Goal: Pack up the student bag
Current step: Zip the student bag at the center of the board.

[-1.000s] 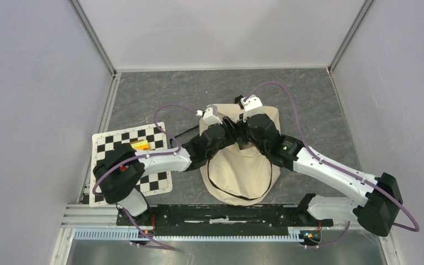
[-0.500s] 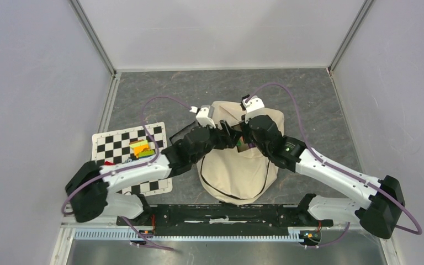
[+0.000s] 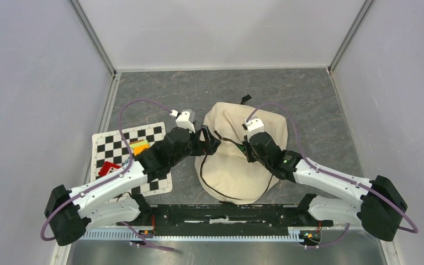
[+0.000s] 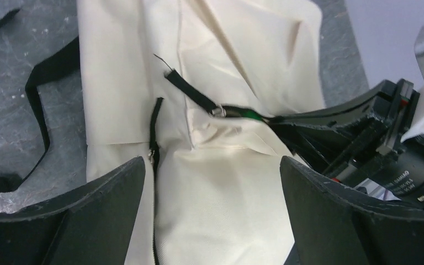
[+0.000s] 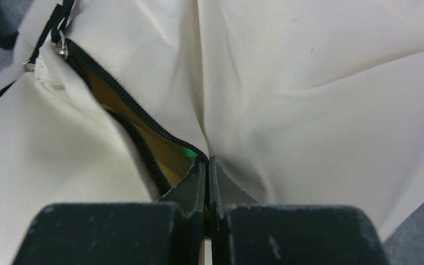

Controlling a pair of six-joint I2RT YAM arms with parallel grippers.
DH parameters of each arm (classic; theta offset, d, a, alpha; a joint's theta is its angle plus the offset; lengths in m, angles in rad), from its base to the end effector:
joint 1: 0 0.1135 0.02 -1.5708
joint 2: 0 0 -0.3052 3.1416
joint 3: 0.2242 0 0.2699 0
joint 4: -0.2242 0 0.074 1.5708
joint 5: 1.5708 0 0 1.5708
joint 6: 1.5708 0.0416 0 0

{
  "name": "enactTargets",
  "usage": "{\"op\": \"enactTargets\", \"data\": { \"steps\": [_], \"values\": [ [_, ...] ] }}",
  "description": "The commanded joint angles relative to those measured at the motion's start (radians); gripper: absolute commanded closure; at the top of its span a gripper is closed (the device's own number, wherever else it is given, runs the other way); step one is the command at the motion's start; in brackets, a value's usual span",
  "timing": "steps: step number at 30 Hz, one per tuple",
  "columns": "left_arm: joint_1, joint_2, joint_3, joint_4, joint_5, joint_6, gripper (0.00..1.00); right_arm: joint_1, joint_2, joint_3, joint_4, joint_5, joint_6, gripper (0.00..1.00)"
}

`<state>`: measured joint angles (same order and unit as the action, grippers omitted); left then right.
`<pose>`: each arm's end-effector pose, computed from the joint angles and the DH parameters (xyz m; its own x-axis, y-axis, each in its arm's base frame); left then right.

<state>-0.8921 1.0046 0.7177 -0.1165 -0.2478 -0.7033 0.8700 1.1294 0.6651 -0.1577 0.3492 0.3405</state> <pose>0.1528 -0.1733 0.3093 -0.5844 -0.2741 -0.7638 0.3082 0.7957 -0.5214 0.1680 0.1771 0.2594 -0.5341 -0.1464 -0.8326 -0.3825 0.9202 0.0835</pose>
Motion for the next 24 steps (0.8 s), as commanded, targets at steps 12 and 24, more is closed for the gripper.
{"op": "enactTargets", "data": {
  "steps": [12, 24],
  "values": [
    [0.081, 0.002, -0.037, -0.055, 0.114, -0.081, 0.15, 0.007, 0.007, 0.180, -0.132, -0.061, -0.063, 0.50],
    [0.226, -0.060, -0.177, -0.093, 0.192, -0.121, 0.17, 0.057, 0.293, 0.490, -0.158, -0.048, -0.175, 0.28]
  ]
}}
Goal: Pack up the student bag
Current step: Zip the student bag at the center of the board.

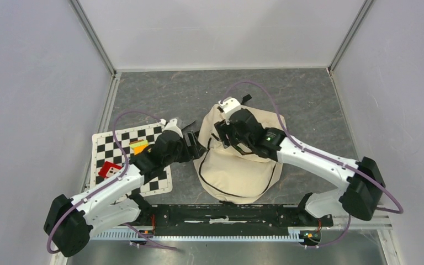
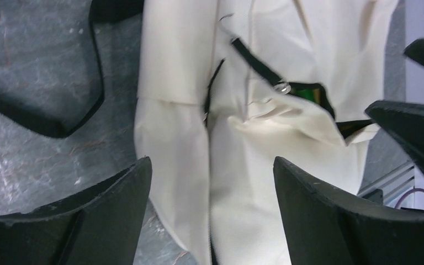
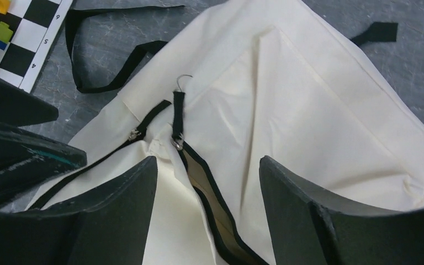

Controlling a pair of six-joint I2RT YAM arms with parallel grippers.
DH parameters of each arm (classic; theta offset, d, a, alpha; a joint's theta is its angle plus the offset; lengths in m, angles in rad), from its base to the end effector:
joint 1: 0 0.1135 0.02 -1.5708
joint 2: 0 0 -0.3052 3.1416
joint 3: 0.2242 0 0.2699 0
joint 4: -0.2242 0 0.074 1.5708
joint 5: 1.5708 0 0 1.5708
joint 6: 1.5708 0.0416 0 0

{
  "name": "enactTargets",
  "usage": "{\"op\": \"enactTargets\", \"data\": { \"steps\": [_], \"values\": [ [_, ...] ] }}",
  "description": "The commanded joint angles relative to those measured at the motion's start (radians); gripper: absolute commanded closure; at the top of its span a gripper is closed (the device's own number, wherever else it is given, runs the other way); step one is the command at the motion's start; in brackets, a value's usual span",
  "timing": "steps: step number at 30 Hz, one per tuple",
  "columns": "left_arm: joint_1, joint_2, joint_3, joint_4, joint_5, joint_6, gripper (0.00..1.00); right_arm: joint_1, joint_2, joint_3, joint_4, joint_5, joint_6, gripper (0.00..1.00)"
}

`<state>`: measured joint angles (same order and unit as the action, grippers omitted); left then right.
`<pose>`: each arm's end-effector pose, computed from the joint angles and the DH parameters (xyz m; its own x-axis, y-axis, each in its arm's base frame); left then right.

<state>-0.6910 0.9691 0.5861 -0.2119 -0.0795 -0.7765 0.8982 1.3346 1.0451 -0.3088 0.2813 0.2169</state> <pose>0.1635 -0.1309 0.2577 -0.7178 -0.3129 -0.6220 0.1144 0.8282 -0.5486 0.2035 0.2369 0.3284 -0.4737 -0.2628 -0.8406 -0.5188 0.8545 0.0251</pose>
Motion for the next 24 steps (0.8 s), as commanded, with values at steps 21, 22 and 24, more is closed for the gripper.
{"op": "enactTargets", "data": {
  "steps": [21, 22, 24],
  "values": [
    [0.053, -0.153, -0.185, 0.011, 0.035, -0.108, 0.31, 0.184, 0.581, 0.490, -0.232, 0.327, -0.133, 0.56],
    [0.054, -0.157, -0.188, 0.011, 0.034, -0.110, 0.31, 0.188, 0.591, 0.493, -0.237, 0.357, -0.139, 0.57],
    [0.054, -0.164, -0.192, 0.009, 0.034, -0.112, 0.32, 0.196, 0.604, 0.500, -0.243, 0.394, -0.150, 0.57]
  ]
}}
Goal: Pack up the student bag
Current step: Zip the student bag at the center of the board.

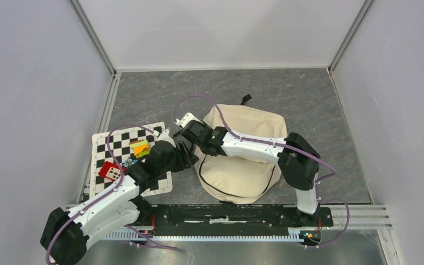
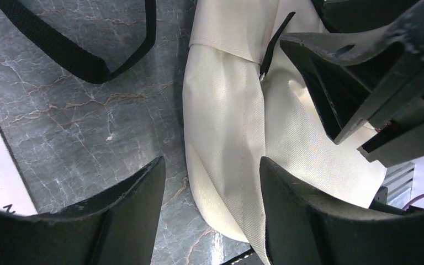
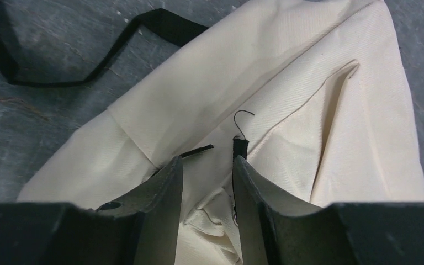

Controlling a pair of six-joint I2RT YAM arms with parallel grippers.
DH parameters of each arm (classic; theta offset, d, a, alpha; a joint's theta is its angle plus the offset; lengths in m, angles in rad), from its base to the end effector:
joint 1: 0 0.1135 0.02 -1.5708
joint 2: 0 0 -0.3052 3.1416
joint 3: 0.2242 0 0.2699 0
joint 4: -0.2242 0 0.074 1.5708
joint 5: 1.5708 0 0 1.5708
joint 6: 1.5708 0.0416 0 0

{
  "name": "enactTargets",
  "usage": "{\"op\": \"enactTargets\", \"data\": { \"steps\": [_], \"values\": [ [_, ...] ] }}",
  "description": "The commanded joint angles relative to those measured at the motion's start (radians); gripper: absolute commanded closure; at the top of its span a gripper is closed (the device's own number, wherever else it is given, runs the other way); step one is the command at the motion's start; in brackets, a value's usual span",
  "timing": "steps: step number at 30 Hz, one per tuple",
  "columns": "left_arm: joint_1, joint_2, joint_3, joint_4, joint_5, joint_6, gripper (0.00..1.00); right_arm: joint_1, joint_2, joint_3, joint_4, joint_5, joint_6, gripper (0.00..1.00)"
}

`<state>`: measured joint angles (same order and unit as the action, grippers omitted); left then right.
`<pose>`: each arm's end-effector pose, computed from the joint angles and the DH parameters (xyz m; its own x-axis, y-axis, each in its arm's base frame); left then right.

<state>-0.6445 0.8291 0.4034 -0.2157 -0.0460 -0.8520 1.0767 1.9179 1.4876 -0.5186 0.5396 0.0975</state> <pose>0.1377 -0.1011 0.2154 -0.7445 -0.3809 -0.5483 0.0158 0.8109 -0.5849 0.2331 0.3877 0.2561 -0.4433 -0.6469 -0.6205 -0.5729 0.7369 -0.3589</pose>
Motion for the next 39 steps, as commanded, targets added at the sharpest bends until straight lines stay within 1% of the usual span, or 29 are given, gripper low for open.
{"op": "enactTargets", "data": {
  "steps": [1, 6, 11, 17, 20, 23, 29, 34, 38, 39],
  "values": [
    [0.008, -0.028, -0.009, 0.012, 0.000, -0.036, 0.32, 0.019, 0.025, 0.060, -0.032, 0.150, -0.036, 0.57],
    [0.009, -0.033, -0.011, 0.010, -0.001, -0.039, 0.32, 0.021, 0.041, 0.069, -0.021, 0.182, -0.059, 0.57],
    [0.009, -0.032, -0.014, 0.016, -0.002, -0.045, 0.32, 0.021, 0.053, 0.076, -0.015, 0.238, -0.082, 0.60],
    [0.009, -0.021, -0.017, 0.024, 0.002, -0.050, 0.32, 0.020, 0.062, 0.072, 0.003, 0.219, -0.089, 0.59],
    [0.009, -0.024, -0.016, 0.024, 0.005, -0.051, 0.32, 0.020, 0.071, 0.058, 0.001, 0.217, -0.072, 0.63],
    [0.010, -0.031, -0.017, 0.020, 0.003, -0.050, 0.32, 0.017, 0.073, 0.036, 0.005, 0.227, -0.044, 0.65],
    [0.010, -0.041, -0.018, 0.012, 0.001, -0.053, 0.32, -0.023, 0.042, -0.012, 0.017, 0.153, 0.017, 0.71],
    [0.011, -0.044, -0.018, 0.012, 0.001, -0.053, 0.32, -0.065, 0.020, -0.040, 0.026, 0.045, 0.048, 0.76],
    [0.011, -0.047, -0.017, 0.012, 0.005, -0.052, 0.32, -0.104, -0.005, -0.071, 0.052, -0.046, 0.073, 0.85],
    [0.011, -0.048, -0.017, 0.012, 0.007, -0.050, 0.32, -0.110, -0.013, -0.076, 0.058, -0.062, 0.075, 0.91]
  ]
}}
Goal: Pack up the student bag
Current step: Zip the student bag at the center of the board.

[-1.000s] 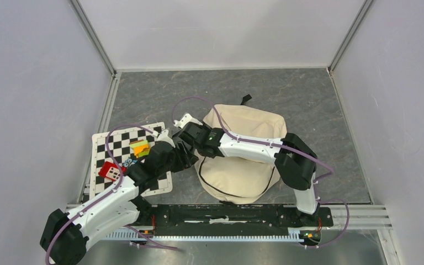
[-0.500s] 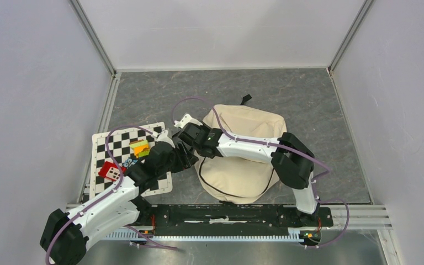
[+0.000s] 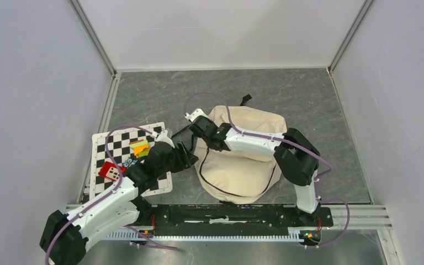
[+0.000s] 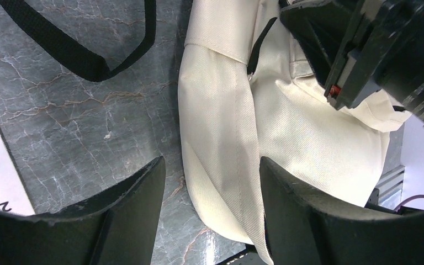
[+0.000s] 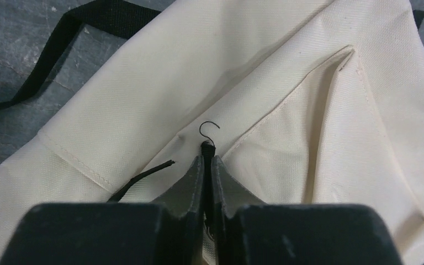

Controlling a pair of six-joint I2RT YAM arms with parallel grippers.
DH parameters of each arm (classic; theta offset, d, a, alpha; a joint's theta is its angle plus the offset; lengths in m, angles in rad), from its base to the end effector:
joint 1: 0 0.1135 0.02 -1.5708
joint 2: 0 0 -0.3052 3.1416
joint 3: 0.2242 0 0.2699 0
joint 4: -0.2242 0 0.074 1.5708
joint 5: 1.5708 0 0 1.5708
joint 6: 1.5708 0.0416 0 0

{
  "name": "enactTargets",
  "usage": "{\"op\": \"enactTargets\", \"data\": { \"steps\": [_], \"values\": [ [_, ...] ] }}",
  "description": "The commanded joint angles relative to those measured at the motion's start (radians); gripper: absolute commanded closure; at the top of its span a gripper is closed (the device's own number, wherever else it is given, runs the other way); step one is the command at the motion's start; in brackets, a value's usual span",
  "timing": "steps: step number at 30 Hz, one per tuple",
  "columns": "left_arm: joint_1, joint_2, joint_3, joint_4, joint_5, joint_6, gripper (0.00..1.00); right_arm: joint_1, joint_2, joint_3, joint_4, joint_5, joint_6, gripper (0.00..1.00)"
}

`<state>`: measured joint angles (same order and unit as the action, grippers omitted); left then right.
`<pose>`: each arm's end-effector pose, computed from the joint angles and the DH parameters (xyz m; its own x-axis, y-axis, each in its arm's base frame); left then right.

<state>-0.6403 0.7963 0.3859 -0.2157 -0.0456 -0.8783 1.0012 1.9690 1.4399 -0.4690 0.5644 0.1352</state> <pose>0.1338 -0.0973 0.2140 -0.7366 -0.4100 -0.5379 0.0005 0.7950 -0.6066 0.2641 0.3711 0.2221 -0.5239 -0.6070 -0.5976 -0.4890 0.7888 -0.3724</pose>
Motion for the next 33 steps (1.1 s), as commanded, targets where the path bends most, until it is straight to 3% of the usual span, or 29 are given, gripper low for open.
{"op": "enactTargets", "data": {
  "steps": [1, 2, 13, 22, 27, 33],
  "values": [
    [0.007, -0.015, 0.002, 0.016, 0.010, -0.021, 0.32, -0.040, -0.072, -0.031, 0.013, -0.099, 0.040, 0.96],
    [0.007, -0.014, 0.004, 0.018, 0.014, -0.018, 0.31, -0.042, -0.081, -0.034, 0.017, -0.108, 0.042, 1.00],
    [0.007, 0.089, 0.081, 0.134, 0.118, 0.080, 0.28, -0.043, -0.362, -0.228, 0.220, -0.081, 0.067, 1.00],
    [0.004, 0.327, 0.260, 0.189, 0.227, 0.196, 0.17, -0.043, -0.442, -0.305, 0.218, -0.054, 0.084, 1.00],
    [0.002, 0.413, 0.345, 0.179, 0.212, 0.306, 0.10, -0.043, -0.472, -0.326, 0.223, -0.065, 0.089, 1.00],
    [0.002, 0.515, 0.395, 0.135, 0.217, 0.353, 0.08, -0.043, -0.501, -0.318, 0.222, -0.063, 0.091, 1.00]
  ]
}}
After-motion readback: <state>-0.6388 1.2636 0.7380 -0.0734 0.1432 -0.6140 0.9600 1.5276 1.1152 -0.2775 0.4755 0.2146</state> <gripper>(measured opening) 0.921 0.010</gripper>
